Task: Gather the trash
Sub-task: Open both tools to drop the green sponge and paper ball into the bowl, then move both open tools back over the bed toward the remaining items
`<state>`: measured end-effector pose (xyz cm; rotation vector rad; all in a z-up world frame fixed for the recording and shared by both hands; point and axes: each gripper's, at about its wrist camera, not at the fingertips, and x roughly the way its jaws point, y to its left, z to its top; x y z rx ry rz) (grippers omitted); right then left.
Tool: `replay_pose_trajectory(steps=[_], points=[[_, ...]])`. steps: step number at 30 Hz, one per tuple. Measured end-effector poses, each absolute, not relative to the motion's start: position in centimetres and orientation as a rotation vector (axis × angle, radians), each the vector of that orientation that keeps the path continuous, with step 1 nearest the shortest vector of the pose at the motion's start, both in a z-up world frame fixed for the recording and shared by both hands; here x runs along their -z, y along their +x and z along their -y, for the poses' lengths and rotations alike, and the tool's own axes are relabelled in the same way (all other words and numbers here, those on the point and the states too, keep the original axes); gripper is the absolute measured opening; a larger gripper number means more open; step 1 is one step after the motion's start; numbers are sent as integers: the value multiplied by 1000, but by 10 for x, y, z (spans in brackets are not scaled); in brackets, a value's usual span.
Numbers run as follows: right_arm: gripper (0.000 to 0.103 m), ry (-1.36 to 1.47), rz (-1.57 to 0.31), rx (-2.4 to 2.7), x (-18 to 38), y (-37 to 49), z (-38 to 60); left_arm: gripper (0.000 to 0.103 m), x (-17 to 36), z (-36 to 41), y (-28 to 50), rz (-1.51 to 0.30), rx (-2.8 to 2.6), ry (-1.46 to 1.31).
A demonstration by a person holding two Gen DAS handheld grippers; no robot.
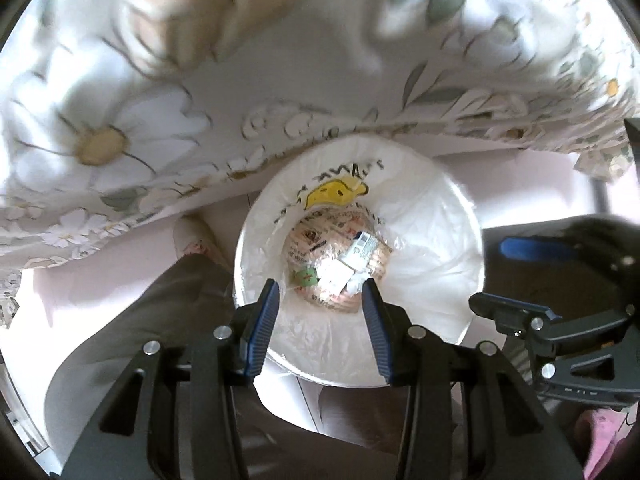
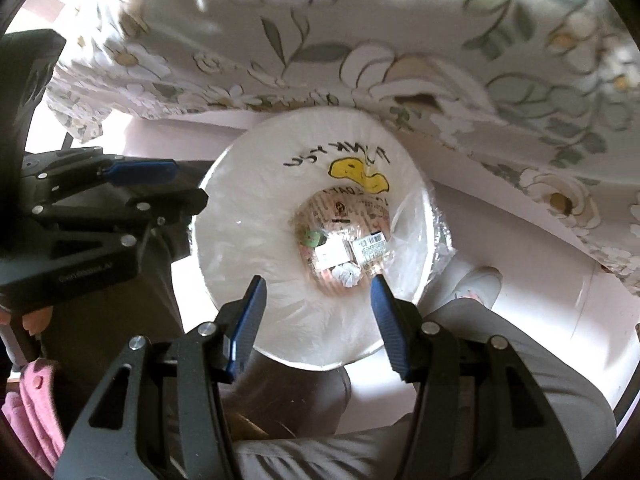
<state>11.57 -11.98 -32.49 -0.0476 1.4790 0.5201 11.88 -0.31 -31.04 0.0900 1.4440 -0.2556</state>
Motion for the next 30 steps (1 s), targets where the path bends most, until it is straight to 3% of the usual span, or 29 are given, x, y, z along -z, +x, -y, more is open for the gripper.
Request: replay_pose_trajectory(steps=[15, 30], points=[[55, -25, -1366, -551, 256, 110, 131, 45, 228, 10, 119, -1283, 296, 141], [56, -18, -1148, -525, 147, 139, 173, 48, 136, -1, 160, -1114, 259, 187]])
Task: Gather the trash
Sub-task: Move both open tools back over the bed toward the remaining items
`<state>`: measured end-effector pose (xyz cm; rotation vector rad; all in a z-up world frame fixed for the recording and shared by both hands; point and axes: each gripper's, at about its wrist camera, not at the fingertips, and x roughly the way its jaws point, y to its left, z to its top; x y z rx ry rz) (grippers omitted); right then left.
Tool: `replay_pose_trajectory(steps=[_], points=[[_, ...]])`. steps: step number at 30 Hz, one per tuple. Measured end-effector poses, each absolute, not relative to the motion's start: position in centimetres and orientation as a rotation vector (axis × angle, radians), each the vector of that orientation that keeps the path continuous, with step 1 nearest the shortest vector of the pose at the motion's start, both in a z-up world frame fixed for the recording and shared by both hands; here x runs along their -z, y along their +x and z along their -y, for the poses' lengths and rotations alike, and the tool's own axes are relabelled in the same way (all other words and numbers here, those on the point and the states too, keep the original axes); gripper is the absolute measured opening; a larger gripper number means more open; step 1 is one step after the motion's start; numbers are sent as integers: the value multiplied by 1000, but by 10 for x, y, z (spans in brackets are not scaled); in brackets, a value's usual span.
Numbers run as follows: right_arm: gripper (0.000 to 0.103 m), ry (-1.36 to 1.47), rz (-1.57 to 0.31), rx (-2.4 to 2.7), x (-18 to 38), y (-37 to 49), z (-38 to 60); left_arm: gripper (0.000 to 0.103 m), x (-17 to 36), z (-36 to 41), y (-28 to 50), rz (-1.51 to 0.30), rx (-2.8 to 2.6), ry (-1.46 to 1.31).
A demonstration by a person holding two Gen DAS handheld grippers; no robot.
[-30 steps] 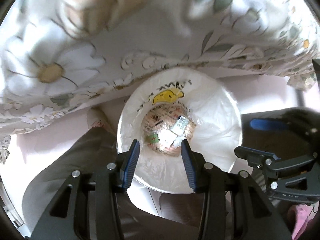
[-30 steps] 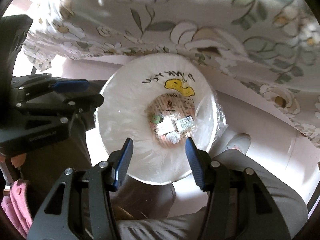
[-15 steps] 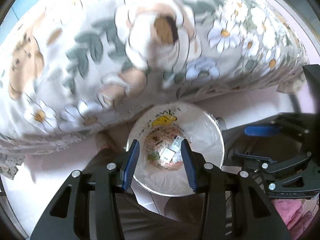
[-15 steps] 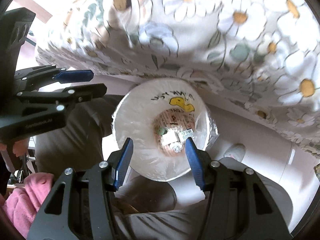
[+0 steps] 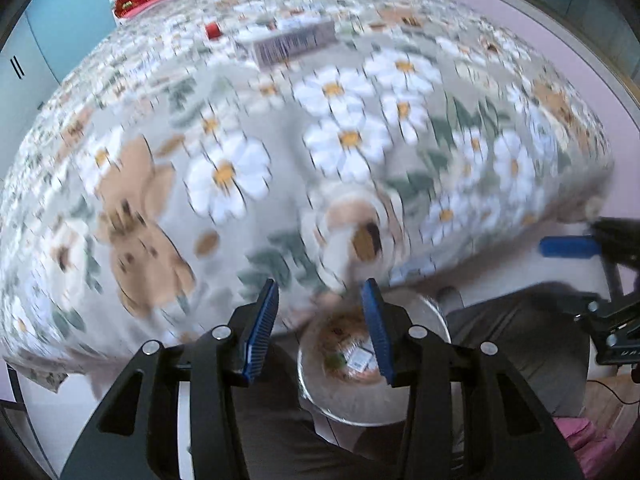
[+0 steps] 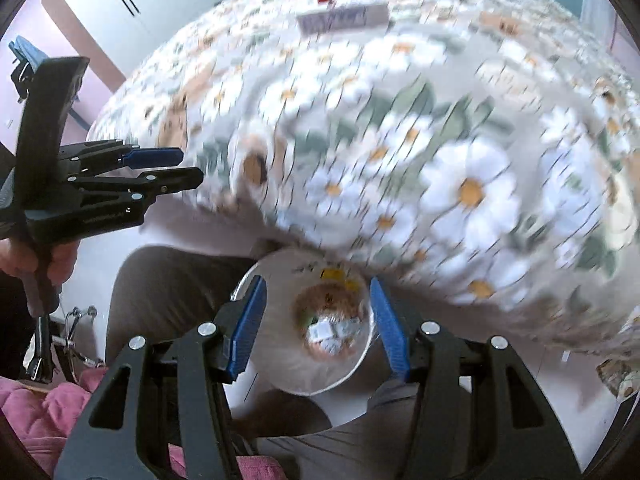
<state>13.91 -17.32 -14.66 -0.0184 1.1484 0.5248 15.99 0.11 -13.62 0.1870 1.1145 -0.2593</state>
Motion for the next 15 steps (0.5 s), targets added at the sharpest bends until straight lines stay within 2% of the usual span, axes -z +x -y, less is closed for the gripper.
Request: replay_pose_trajectory(steps=[4, 6, 8, 15], points=[[61, -16, -1095, -497, 124, 153, 185, 54, 118, -2, 179, -1079, 247, 193], [62, -17, -1083, -488, 118, 161, 188, 60, 109, -3, 187, -1056, 241, 201], [64, -26, -1065, -474, 111, 170, 190, 71, 100, 0, 200, -1027, 233, 226], [69, -38, -1010, -434, 86, 203, 200, 84, 76, 8, 232, -935, 248, 331]])
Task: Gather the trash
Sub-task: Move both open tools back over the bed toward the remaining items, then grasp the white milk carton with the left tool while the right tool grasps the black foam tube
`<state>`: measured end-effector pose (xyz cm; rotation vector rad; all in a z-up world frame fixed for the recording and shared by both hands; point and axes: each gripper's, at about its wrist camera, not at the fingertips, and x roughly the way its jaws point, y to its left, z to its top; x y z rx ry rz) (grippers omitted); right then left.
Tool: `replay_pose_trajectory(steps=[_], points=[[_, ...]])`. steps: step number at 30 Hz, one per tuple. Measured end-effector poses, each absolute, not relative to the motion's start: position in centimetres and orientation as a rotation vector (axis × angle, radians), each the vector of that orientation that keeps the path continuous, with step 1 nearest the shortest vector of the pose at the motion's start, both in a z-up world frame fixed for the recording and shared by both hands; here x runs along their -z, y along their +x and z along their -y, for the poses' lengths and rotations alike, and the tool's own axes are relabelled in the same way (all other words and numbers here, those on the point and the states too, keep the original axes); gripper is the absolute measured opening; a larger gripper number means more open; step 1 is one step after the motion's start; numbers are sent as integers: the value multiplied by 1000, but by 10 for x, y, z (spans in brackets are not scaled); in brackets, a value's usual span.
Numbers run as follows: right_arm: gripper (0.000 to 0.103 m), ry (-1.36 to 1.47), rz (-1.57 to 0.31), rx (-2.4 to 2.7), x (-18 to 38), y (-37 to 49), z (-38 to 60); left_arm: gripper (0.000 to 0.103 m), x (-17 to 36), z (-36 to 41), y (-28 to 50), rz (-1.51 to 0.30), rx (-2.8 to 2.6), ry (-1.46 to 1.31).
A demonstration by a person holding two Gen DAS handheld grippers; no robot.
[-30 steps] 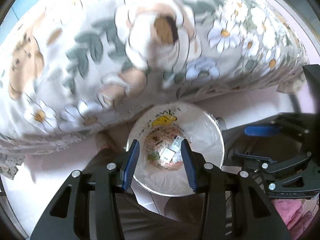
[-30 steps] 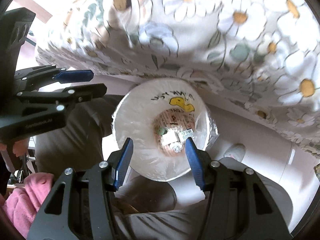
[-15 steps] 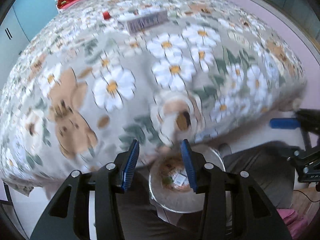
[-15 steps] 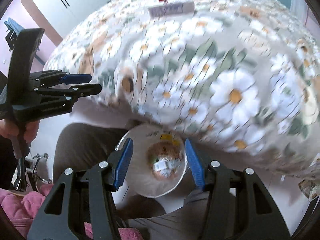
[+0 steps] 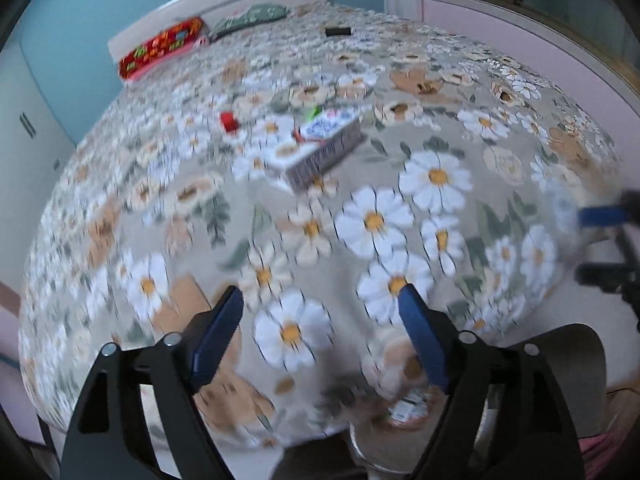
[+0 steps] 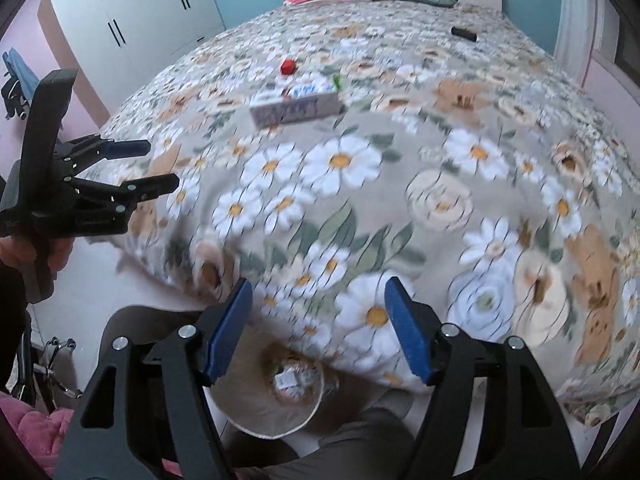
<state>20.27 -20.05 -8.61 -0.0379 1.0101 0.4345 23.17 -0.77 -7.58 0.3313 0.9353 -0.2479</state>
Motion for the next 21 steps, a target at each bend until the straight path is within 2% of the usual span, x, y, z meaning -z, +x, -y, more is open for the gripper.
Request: replay_pose_trajectory(steps=[6, 14, 21], points=[[69, -66, -990, -414, 72, 232, 205, 88, 67, 13, 266, -919, 278, 417], [69, -69, -991, -389, 54, 302, 223, 89, 74, 14, 334, -960, 353, 443], [73, -67, -955, -355, 42, 419, 250, 89, 98, 25, 383, -986, 471, 476]])
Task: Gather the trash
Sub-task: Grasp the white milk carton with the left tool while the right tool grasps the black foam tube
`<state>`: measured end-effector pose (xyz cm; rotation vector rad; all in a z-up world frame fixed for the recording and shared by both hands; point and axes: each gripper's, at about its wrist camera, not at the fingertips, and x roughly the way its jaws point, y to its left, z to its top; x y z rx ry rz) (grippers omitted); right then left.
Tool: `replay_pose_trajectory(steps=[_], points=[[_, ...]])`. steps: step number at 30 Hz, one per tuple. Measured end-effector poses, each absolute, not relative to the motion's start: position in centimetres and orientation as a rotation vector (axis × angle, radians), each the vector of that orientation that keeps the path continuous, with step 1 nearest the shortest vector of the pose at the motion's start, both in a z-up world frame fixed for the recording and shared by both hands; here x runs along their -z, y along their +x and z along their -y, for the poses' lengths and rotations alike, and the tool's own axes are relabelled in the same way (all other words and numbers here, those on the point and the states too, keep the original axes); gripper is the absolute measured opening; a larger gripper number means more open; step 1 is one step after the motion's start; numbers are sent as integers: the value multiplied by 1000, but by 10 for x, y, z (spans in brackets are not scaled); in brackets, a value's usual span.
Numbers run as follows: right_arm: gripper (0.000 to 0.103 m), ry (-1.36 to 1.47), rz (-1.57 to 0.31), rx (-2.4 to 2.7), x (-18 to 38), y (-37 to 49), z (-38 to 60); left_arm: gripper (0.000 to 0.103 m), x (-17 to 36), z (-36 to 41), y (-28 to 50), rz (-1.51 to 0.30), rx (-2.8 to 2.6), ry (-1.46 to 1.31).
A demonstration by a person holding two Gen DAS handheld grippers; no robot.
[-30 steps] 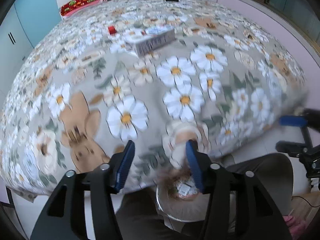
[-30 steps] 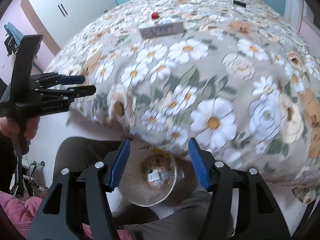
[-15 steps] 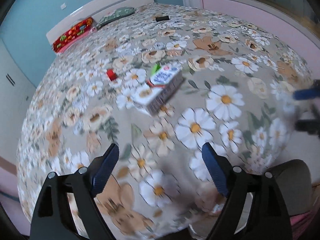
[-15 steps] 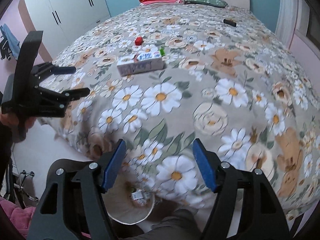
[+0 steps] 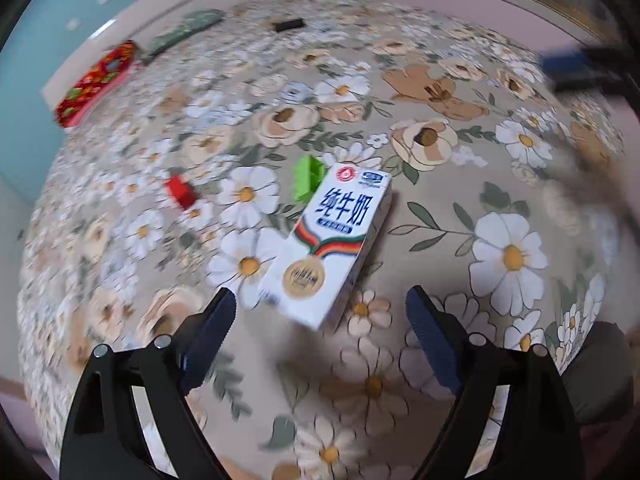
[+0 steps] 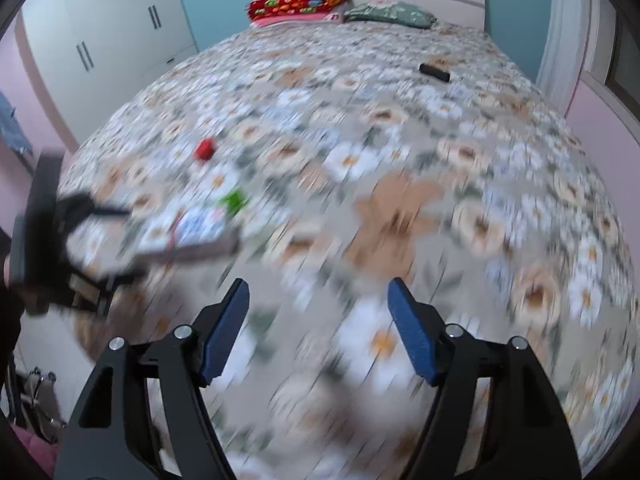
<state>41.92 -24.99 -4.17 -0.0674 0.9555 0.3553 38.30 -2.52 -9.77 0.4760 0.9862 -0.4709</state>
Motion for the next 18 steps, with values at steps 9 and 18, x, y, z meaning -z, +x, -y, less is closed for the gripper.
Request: replay_pose_trajectory(steps=[9, 18], points=[[73, -155, -954, -343, 46, 564, 253, 88, 121, 35, 432, -1054, 643, 546], [73, -158, -1114, -329, 40, 673, 256, 55, 145, 34, 470, -1344, 693, 355]])
